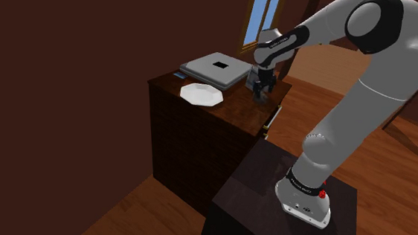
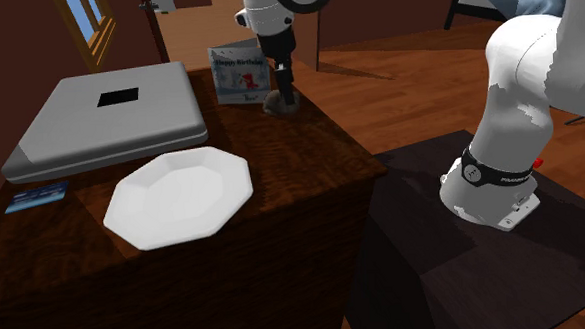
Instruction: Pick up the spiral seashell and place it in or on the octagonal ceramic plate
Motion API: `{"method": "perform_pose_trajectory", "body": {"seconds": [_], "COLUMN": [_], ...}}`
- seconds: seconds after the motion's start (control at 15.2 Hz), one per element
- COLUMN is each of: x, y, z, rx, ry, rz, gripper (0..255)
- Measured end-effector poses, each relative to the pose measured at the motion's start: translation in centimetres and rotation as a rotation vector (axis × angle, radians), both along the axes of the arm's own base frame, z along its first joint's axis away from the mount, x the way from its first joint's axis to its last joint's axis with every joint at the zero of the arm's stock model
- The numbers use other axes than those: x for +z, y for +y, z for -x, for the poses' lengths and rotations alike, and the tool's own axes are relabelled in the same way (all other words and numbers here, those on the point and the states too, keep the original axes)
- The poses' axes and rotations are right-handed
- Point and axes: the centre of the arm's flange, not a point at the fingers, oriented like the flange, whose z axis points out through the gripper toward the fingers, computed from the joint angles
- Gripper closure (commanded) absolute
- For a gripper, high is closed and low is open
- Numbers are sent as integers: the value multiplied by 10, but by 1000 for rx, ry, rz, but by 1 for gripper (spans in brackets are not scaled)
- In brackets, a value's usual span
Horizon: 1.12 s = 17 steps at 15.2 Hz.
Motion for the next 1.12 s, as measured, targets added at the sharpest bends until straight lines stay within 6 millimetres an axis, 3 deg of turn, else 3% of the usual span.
{"method": "perform_pose_trajectory", "body": {"seconds": [0.33, 0.73, 0.79, 1.12], "x": [-25, -28, -28, -28], "y": [-3, -3, -3, -3], "z": [6, 7, 7, 7], "rx": [3, 3, 3, 3], "ry": [-1, -2, -2, -2], "rz": [1, 1, 1, 1], "gripper": [0, 0, 255, 255]}}
